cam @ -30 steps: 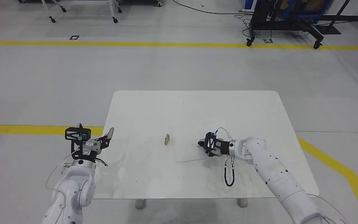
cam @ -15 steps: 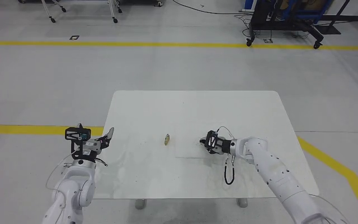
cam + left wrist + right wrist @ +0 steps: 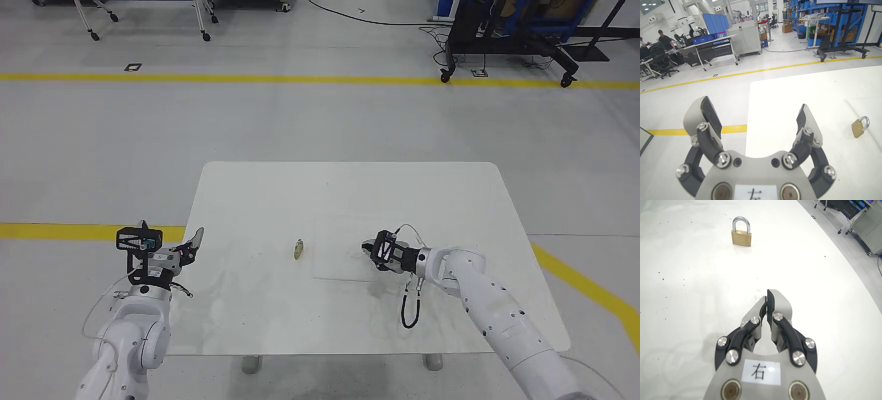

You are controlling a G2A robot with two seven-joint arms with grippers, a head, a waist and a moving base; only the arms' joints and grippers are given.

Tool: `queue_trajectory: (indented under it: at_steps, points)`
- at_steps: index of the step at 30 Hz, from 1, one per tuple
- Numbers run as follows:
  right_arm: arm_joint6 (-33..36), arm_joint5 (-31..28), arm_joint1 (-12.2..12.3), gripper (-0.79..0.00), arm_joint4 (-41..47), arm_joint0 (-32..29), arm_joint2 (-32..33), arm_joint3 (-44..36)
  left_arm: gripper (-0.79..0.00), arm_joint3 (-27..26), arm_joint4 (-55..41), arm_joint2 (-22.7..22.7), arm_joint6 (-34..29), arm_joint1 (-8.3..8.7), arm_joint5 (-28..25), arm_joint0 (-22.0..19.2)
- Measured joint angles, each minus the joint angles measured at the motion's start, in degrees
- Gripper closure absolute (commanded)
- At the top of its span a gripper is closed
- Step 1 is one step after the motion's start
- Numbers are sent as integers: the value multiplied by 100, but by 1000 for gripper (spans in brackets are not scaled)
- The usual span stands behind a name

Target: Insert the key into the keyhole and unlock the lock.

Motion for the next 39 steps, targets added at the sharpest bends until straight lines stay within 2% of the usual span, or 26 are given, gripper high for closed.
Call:
queue_trajectory:
  at_steps: [5,9,16,27,29,32,34,36,39]
  points:
    - [-116,-35,-7,0,114,-44,10,-58,-785,0,0,0,0,0,0,0]
    - [-680,292,-34,0,885,-185,189,-55,-785,0,0,0,0,0,0,0]
    - [-1260,-504,-32,0,2185,-185,470,244,-785,0,0,0,0,0,0,0]
    - [-1291,-583,-20,0,2276,-198,529,244,-785,-9,-23,4,11,-3,-23,2]
    - [-1311,-601,-33,0,2425,-238,509,215,-785,-18,-299,-28,41,-13,-248,12]
    - [-1149,-1079,-86,0,3086,-182,355,354,-785,53,-1375,-73,-196,-25,-879,-91]
    - [-934,-1404,-139,0,3587,-11,198,550,-785,85,-2282,-5,-701,-18,-1572,-261]
    - [-764,-1480,-197,0,4077,144,-24,671,-785,187,-3321,4,-1410,11,-2372,-511]
    - [-524,-1464,-237,0,4662,323,-304,797,-785,440,-4885,145,-2605,48,-3052,-1009]
